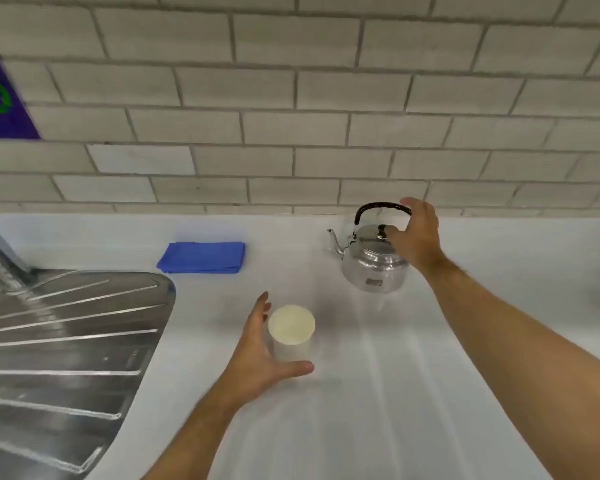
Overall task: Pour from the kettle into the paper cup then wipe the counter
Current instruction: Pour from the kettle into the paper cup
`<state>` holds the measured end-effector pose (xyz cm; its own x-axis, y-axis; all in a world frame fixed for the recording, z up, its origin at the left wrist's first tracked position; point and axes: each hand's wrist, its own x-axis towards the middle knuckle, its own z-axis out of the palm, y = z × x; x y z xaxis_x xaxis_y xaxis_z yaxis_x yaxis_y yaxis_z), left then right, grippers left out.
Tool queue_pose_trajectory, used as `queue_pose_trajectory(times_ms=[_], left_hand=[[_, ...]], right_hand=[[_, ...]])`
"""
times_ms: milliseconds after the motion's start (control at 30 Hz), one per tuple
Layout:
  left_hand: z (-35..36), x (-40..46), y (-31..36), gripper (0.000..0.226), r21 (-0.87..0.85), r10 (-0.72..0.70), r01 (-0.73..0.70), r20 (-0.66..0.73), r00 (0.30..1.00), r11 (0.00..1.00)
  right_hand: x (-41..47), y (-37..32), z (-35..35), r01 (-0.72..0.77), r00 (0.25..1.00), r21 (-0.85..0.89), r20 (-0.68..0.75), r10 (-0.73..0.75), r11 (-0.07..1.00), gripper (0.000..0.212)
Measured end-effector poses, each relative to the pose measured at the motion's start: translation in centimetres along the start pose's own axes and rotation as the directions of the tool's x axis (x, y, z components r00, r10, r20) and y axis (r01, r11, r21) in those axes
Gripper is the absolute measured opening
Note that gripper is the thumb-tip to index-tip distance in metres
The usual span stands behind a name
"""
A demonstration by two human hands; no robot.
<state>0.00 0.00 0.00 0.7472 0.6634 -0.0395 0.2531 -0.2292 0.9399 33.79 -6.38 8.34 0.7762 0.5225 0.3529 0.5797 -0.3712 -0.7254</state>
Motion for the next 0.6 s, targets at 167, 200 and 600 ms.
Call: queue_pose_trajectory(times_ms=[167, 200, 600], left_hand=[[1.9, 0.7, -2.1, 0.129, -0.153, -0.051, 0.036, -0.092, 0.994, 0.988], [2.1, 0.8, -2.3, 0.127, -0.16, -0.064, 0.045, -0.112, 0.992, 0.986], [2.5, 1.0, -3.1, 0.079, -0.049, -0.053, 0.045, -0.183, 0.982, 0.998]], right_hand=[[1.6, 1.5, 1.7, -0.232, 0.969, 0.252, -0.025, 0.246, 0.94, 0.079], [1.9, 1.7, 1.9, -0.284, 0.953, 0.301, -0.015, 0.302, 0.91, 0.08], [2.7, 2.4, 1.6, -0.403, 0.895, 0.619, 0.111, 0.433, 0.674, 0.035]])
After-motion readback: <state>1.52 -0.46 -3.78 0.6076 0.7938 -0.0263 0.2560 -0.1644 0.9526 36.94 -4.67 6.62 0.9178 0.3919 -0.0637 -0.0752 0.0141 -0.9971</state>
